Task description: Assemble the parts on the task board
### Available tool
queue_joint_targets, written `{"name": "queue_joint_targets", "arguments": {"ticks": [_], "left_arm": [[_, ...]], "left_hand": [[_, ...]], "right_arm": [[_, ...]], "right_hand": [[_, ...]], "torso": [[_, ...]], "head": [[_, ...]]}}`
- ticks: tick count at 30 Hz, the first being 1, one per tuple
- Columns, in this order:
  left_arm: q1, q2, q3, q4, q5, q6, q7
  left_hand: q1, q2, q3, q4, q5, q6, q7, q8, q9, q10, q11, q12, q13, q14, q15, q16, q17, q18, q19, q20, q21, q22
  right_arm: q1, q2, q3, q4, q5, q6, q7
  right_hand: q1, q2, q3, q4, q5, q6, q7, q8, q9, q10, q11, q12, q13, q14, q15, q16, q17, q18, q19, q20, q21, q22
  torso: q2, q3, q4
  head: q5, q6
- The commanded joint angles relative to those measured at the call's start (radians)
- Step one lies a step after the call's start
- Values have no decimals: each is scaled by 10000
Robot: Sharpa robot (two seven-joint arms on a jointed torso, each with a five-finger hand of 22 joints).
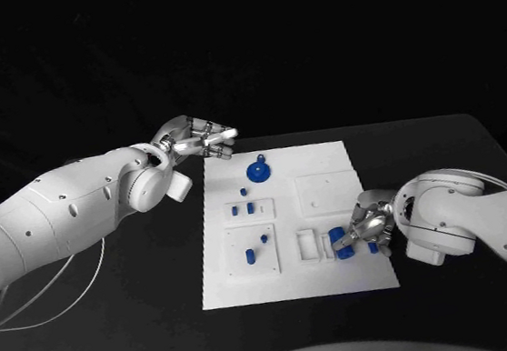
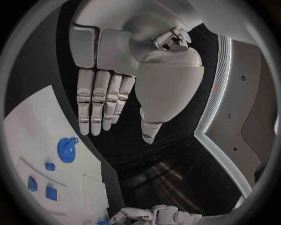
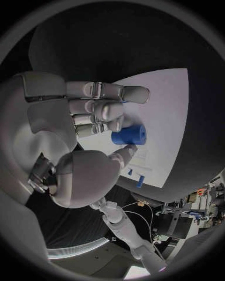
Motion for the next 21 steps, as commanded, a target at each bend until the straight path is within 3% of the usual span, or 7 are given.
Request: {"name": "queue_joint_targets", "arguments": {"ticks": [1, 7, 8, 12, 16, 18, 21], "left_arm": [[-4, 30, 4, 5, -31, 221, 0], [-4, 41, 2, -3, -31, 255, -14], [-4, 43, 1, -3, -31, 266, -16], [-4, 46, 0, -4, -31, 283, -25], [-4, 47, -2, -4, -31, 300, -35], [-4, 48, -3, -4, -31, 313, -44], [-4, 48, -5, -6, -31, 335, -55]], "left_hand": [[5, 87, 24, -57, -12, -48, -2, -39, -11, -74, -14, -39, 11, -24, 9, -19, 0, -19, 33, 17, -59, -16], [5, 87, 24, -57, -12, -48, -2, -39, -11, -74, -14, -39, 11, -24, 9, -19, 0, -19, 33, 17, -59, -16], [5, 87, 24, -57, -12, -48, -2, -39, -11, -74, -14, -39, 11, -24, 9, -19, 0, -19, 33, 17, -59, -16], [5, 87, 24, -57, -12, -48, -2, -39, -11, -74, -14, -39, 11, -24, 9, -19, 0, -19, 33, 17, -59, -16], [-18, 110, 23, -110, -13, -73, 2, -39, -12, -87, -11, -39, 11, -23, 9, -16, 6, -15, 34, 21, -71, -17], [-25, 112, 22, -117, -12, -147, 8, -45, -16, -91, -9, -39, 10, -24, 10, -18, 8, -14, 37, 20, -72, -16], [-25, 112, 22, -117, -12, -147, 8, -45, -16, -91, -9, -39, 10, -24, 10, -18, 8, -14, 37, 20, -72, -16]], "right_arm": [[-100, 73, -91, -73, 41, -18, 35], [-98, 101, -97, -109, 60, -25, 56], [-98, 108, -99, -106, 62, -19, 59], [-97, 123, -101, -111, 64, -17, 63], [-93, 136, -103, -132, 66, -69, 60], [-90, 142, -103, -146, 63, -111, 50], [-84, 161, -104, -173, 4, -142, 17]], "right_hand": [[23, 173, 126, -442, 338, -208, 185, -52, -1814, -108, -29, -50, -40, 12, 38, -12, 20, 111, 204, 47, -84, 51], [120, 117, 380, -1007, 1620, -280, 238, -53, -2019, -183, -32, -121, -94, 0, 33, 5, 50, 114, 192, 40, -112, 117], [184, 105, 544, -1182, 2306, -303, 260, -52, -2071, -227, -37, -171, -123, -6, 24, 5, 56, 119, 185, 31, -114, 139], [-53, 154, 809, -1583, 2487, -251, 257, -61, -2216, -217, -40, -180, -159, -9, 34, 12, 86, 123, 165, 40, -114, 267], [-152, 231, 674, -1615, 2041, -241, 254, -49, -2255, -216, -37, -178, -176, -2, 37, 13, 97, 126, 172, 45, -145, 315], [-114, 245, 709, -1663, 2308, -229, 258, -50, -2269, -222, -43, -176, -178, -2, 32, 13, 101, 127, 176, 42, -159, 331], [-61, 204, 1093, -1932, 3205, -246, 285, -53, -2315, -302, -47, -302, -259, -18, 21, -11, 97, 132, 156, 22, -160, 392]], "torso": [[5, -6, 6], [1, -9, 7], [1, -8, 7], [1, -10, 5], [3, -11, 5], [4, -10, 4], [3, -9, -4]], "head": [[12, 12], [26, 13], [38, 15], [34, 22], [47, 23], [36, 16], [42, 26]]}}
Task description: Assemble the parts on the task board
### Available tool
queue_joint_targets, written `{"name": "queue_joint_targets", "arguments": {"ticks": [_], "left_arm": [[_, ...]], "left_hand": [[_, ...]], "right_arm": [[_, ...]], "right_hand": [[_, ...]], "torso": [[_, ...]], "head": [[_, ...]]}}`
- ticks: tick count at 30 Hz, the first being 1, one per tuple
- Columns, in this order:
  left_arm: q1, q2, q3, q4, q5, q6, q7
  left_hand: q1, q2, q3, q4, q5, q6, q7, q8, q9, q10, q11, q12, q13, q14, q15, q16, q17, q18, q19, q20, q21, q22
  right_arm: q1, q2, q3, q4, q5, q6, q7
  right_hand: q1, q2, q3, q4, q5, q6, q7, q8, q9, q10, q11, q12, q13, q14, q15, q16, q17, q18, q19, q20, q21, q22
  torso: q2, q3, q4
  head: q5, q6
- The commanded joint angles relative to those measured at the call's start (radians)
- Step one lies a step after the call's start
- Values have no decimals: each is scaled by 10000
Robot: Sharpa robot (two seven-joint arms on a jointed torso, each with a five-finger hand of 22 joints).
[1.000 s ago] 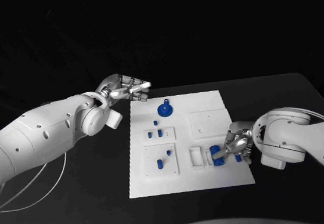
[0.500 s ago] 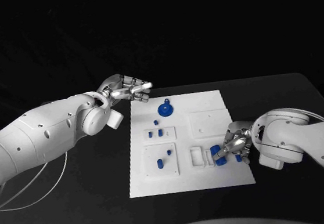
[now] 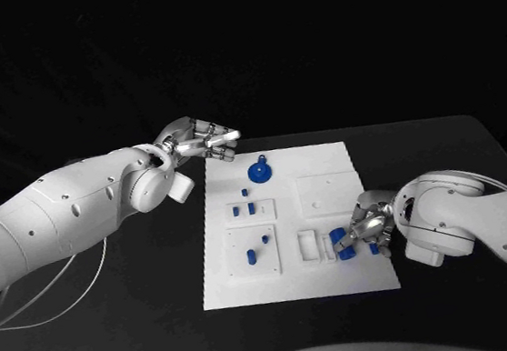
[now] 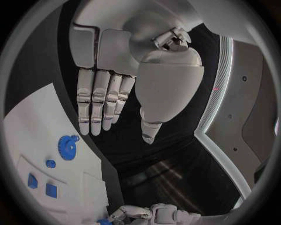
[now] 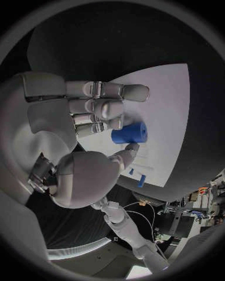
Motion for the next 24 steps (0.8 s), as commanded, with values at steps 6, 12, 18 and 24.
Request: {"name": "queue_joint_targets", "arguments": {"ticks": [6, 12, 18, 24], "left_arm": [[-3, 30, 2, 11, -14, 250, -8], [-3, 28, -2, 5, -14, 297, -33], [-3, 37, -5, -4, -15, 320, -52], [-3, 42, -8, -8, -19, 341, -81]], "left_hand": [[-31, 102, 4, -45, -13, -88, 3, -45, -17, -98, -6, -40, 11, -24, 10, -19, 7, -14, 39, 21, -35, -9], [-2, 156, 17, -123, -9, -100, 5, -43, -18, -107, -3, -35, 11, -25, 13, -20, 24, -8, 41, 25, -38, -8], [-2, 156, 17, -123, -9, -100, 5, -43, -18, -107, -3, -35, 11, -25, 13, -20, 24, -8, 41, 25, -38, -8], [-2, 156, 17, -123, -9, -100, 5, -43, -18, -107, -3, -35, 11, -25, 13, -20, 24, -8, 41, 25, -38, -8]], "right_arm": [[-84, 148, -102, -84, -739, 77, -81], [-77, 182, -113, -28, -1575, 275, -147], [-75, 189, -130, -4, -1868, 364, -228], [-75, 132, -146, 57, -1765, 95, -229]], "right_hand": [[-95, 5, 1893, -1616, 404, -142, 183, -50, -3482, -184, -14, -222, -193, -9, 19, -44, 12, 239, 102, 45, -67, 283], [-17, -6, 2001, -1719, 495, -78, 181, -50, -3587, -176, -18, -215, -217, -2, 22, -6, 51, 246, 97, 48, -71, 406], [68, 60, 1671, -1583, -590, 2, 146, -48, -3615, -108, -16, -68, -137, 27, 34, 115, 151, 237, 148, 64, -120, 442], [176, 127, 2086, -1700, -65, 273, 92, -45, -3612, -59, -66, -9, -110, 31, -3, 198, 243, 238, 166, 26, -116, 579]], "torso": [[2, 5, -8], [3, 9, -8], [1, 8, -17], [7, 12, -10]], "head": [[-1, -14], [-8, -5], [-31, -13], [-34, 10]]}}
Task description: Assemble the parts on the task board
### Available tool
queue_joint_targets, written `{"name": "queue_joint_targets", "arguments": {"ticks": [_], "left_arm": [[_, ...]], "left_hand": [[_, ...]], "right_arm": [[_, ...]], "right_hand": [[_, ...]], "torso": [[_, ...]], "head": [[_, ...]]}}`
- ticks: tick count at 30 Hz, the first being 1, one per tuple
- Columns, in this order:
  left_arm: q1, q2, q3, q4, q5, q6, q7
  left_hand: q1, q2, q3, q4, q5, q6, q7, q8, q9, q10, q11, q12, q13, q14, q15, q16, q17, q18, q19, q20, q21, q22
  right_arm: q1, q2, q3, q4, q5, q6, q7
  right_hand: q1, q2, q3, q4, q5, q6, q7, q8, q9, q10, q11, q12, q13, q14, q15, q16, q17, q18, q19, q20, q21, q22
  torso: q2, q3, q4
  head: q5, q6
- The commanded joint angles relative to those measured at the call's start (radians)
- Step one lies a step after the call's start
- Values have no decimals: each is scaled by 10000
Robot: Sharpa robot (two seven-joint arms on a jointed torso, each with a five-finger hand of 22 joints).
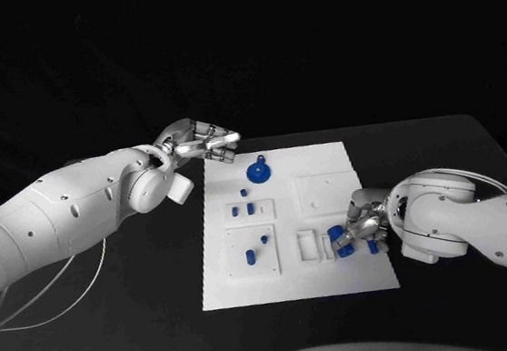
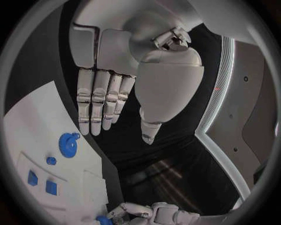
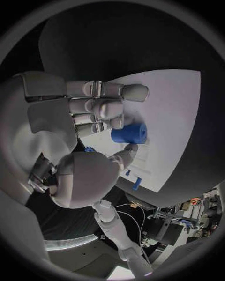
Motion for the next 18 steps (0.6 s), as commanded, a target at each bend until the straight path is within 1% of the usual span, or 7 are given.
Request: {"name": "queue_joint_targets", "arguments": {"ticks": [1, 3, 8, 9, 10, 14, 18], "left_arm": [[-3, 22, 4, 8, -12, 182, 6], [-2, 18, 3, 10, -13, 194, -10], [-2, 3, -3, 24, -28, 241, -47], [-2, -4, -5, 28, -32, 255, -56], [-2, -7, -5, 29, -33, 263, -59], [-2, -13, -7, 33, -37, 301, -59], [-2, -12, -9, 34, -39, 335, -63]], "left_hand": [[2, 72, 1, -34, -9, -66, -31, -43, -9, -37, -5, -35, 11, -25, 13, -20, 9, -7, 41, 25, -39, -10], [2, 72, 1, -34, -9, -66, -31, -43, -9, -37, -5, -35, 11, -25, 13, -20, 9, -7, 41, 25, -39, -10], [-13, 102, 9, -116, -7, -16, -35, -35, -5, -34, -6, -34, 11, -20, 10, -19, 46, -1, 44, 28, -35, -6], [-13, 102, 9, -116, -7, -16, -35, -35, -5, -34, -6, -34, 11, -20, 10, -19, 46, -1, 44, 28, -35, -6], [-4, 115, 11, -148, -7, 21, -37, -32, -3, -35, -6, -34, 11, -27, 13, -20, 55, 1, 41, 28, -35, -5], [-3, 133, 12, -169, -6, -66, -28, -47, -11, -41, -4, -35, 11, -23, 11, -18, 63, 4, 46, 28, -31, -3], [-9, 156, 7, -210, -6, -94, -26, -43, -11, -47, -2, -34, 11, -25, 12, -19, 72, 8, 48, 29, -29, -3]], "right_arm": [[-103, -31, -92, -51, -291, -114, -228], [-101, -81, -94, 10, 119, -325, -187], [-45, -232, -89, 209, 1186, -819, -43], [0, -282, -78, 283, 1476, -918, 1], [23, -305, -70, 320, 1588, -949, 24], [109, -399, 13, 456, 1877, -988, 88], [184, -495, 111, 543, 2004, -976, 107]], "right_hand": [[155, 129, 1966, -1836, 51, 123, -31, -20, -4096, 44, -92, 79, 34, 43, -30, 59, 25, 80, 169, 16, -24, 61], [145, 121, 1959, -1835, 129, 103, -25, -21, -4107, 55, -92, 101, 49, 48, -35, 68, 36, 81, 174, 11, -26, 81], [164, 56, 2254, -2008, 1096, 95, -1, -17, -4159, 50, -93, 83, 46, 32, -60, 65, 57, 114, 163, -23, 13, 206], [164, 34, 2379, -2068, 1357, 107, -1, -19, -4177, 54, -97, 65, 35, 27, -65, 63, 66, 129, 144, -32, 44, 285], [171, 22, 2441, -2080, 1418, 98, 8, -14, -4192, 56, -92, 52, 26, 23, -66, 52, 65, 137, 126, -33, 65, 341], [363, -41, 2499, -2084, 1211, 57, 35, -16, -4252, 52, -73, 18, 9, 23, -59, 20, 73, 180, 62, -20, 117, 567], [408, -34, 2484, -2088, 1130, 87, 32, -16, -4265, 51, -71, 23, 15, 26, -57, 20, 88, 191, 53, -17, 105, 648]], "torso": [[8, 2, 4], [7, 4, 1], [12, 12, 13], [9, 6, 7], [8, 8, 3], [2, -5, -9], [4, -6, 7]], "head": [[-7, 10], [3, 5], [39, 0], [40, 0], [39, -1], [61, 1], [48, -11]]}}
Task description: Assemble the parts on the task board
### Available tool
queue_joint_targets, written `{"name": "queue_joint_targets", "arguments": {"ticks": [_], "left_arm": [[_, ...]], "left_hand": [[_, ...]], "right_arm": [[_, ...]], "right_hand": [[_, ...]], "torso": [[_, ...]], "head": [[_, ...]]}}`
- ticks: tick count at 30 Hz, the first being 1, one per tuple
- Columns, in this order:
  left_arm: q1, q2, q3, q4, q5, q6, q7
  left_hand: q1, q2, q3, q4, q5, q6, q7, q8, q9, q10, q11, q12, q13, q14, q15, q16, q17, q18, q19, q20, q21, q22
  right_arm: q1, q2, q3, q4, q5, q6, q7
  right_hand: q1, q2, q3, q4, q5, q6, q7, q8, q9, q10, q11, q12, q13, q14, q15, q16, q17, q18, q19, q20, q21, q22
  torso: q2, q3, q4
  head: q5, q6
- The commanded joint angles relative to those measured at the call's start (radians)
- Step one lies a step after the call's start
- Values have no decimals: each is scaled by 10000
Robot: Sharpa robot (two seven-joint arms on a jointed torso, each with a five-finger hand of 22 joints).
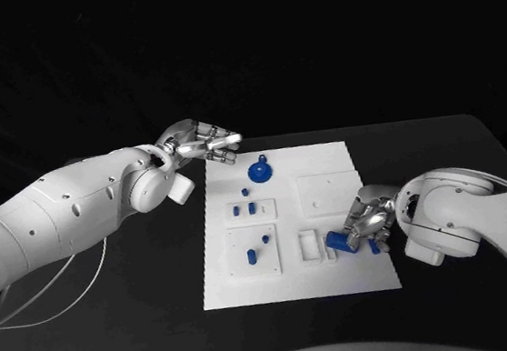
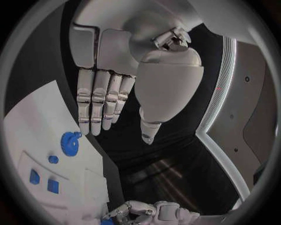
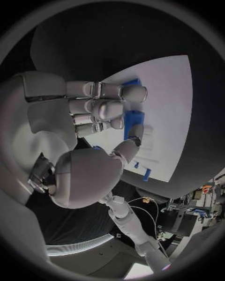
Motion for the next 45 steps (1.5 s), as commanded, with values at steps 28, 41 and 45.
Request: {"name": "queue_joint_targets", "arguments": {"ticks": [28, 41, 45], "left_arm": [[-3, 9, -3, 5, -25, 360, -42], [-4, -20, -14, 0, -25, 389, -51], [-4, -20, -16, -7, -25, 432, -48]], "left_hand": [[-58, 157, -9, -195, -7, -251, 31, -52, -19, -106, 16, -35, 11, -40, 19, -20, 39, 18, 47, 37, -23, -3], [-58, 157, -9, -195, -7, -251, 31, -52, -19, -106, 16, -35, 11, -40, 19, -20, 39, 18, 47, 37, -23, -3], [-64, 170, -31, -241, -8, -267, 32, -47, -18, -119, 19, -35, 11, -39, 20, -20, 39, 21, 48, 38, -24, -6]], "right_arm": [[135, -28, 118, 391, -2855, -523, 509], [131, -313, 122, 734, -3135, 31, 1344], [130, -345, 121, 766, -3387, 876, 1528]], "right_hand": [[613, -582, -3151, 2397, -5272, -307, -35, -59, 195, -119, 106, -42, -233, 37, 41, -152, -54, 27, 357, 99, -746, -477], [844, -665, -4791, 3709, -5353, -830, 91, -60, -193, -338, 225, -67, -438, -41, 139, -278, -113, 91, 309, 191, -765, -632], [1000, -643, -4875, 3705, -5309, -837, 103, -60, -228, -435, 239, -110, -481, -78, 158, -294, -126, 77, 253, 209, -804, -613]], "torso": [[-2, -2, 8], [-5, -8, -6], [-3, -5, 3]], "head": [[50, -30], [79, -58], [77, -77]]}}
